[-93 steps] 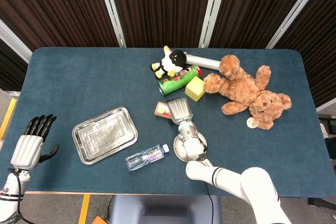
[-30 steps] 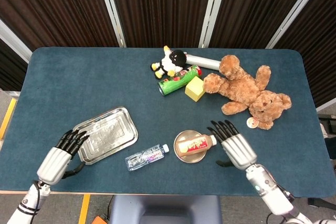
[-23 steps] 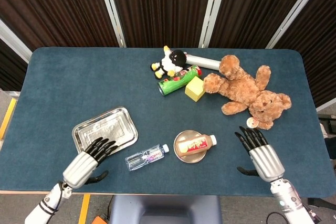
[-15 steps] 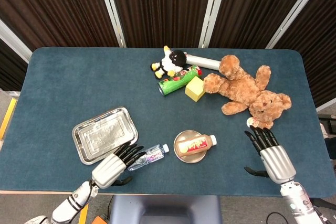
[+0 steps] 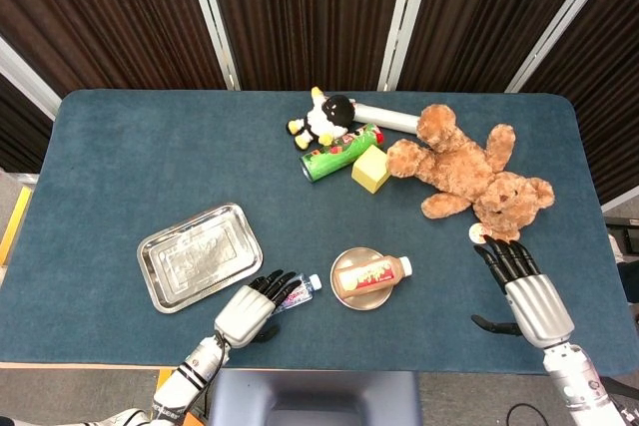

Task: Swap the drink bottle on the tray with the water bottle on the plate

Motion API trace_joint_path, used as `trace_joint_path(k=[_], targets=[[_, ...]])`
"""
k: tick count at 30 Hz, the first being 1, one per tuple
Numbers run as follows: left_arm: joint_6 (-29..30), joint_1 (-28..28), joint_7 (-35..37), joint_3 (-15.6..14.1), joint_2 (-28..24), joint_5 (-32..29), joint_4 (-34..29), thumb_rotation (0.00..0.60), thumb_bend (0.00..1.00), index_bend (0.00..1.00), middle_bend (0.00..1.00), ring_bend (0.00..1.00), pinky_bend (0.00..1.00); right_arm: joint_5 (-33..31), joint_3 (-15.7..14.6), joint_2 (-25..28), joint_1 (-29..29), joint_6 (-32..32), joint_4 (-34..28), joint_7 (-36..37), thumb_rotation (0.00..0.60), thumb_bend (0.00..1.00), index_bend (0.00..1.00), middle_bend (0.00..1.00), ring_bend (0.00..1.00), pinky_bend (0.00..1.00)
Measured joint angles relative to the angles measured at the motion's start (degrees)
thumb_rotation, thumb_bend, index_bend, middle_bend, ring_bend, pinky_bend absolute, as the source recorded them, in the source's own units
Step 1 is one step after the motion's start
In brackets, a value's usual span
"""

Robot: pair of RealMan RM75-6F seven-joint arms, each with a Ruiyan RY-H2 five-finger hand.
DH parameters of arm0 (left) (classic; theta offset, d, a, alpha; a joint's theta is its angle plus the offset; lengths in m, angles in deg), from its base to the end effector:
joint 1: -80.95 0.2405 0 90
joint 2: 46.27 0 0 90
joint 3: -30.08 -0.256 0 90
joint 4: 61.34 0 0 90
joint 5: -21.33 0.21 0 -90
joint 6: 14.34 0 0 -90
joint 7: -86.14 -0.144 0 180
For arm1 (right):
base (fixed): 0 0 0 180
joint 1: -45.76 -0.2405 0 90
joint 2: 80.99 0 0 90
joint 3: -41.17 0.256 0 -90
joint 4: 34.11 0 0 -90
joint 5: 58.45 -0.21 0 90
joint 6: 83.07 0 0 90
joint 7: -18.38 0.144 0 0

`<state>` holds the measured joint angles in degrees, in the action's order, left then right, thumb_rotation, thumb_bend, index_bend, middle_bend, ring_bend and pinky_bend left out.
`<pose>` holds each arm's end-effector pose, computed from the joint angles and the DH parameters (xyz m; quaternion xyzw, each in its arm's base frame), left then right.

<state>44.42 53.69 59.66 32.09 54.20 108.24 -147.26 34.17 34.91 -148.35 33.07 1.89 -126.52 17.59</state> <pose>-0.1414 0.2222 -0.0853 -0.8025 -0.3185 -0.3827 0.3289 -0.2790 -0.1840 0.1147 0.6773 -0.3744 0.4064 0.4857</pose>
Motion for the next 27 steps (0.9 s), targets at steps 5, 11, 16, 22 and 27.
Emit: trace_joint_path(k=[5,11,16,22,27], targets=[[1.23,-0.04,-0.35,0.63,2.8,-1.42,3.17,0.6,0.32,0.0,0.14,0.2,0.4,0.57,0.42,0.36,0.37,-0.48,-0.18,0.47,0.6,0.25,0.0,0.0,0.0,0.0],[3.59,-0.04,-0.15,0.59,4.92,-0.92,6.4,0.6,0.32,0.12,0.31,0.38,0.59,0.65,1.05,0.44,0.65,-1.31,-0.21,0.55,0.6,0.25,0.0,0.0,0.0,0.0],[3.84,-0.28,0.57,0.39,5.56,-1.27,7.71,0.6,0.36,0.36,0.54,0.59,0.78,0.6,1.58,0.28,0.86,-1.97,-0.29,-0.04,0.6,0.25,0.0,0.0,0.0,0.0],[4.77,-0.55,2.63,0.19,5.0,-0.56,7.72,0.6,0.45,0.55,0.73,0.77,0.92,0.44,2.12,0.07,1.17,-2.55,-0.47,-0.76,0.6,0.25,0.0,0.0,0.0,0.0],[8.75,-0.6,5.77,0.47,2.42,2.56,5.58,0.6,0.52,0.62,0.81,0.86,1.0,0.5,2.33,-0.02,1.26,-3.39,-0.62,-1.04,0.6,0.24,0.0,0.0,0.0,0.0]])
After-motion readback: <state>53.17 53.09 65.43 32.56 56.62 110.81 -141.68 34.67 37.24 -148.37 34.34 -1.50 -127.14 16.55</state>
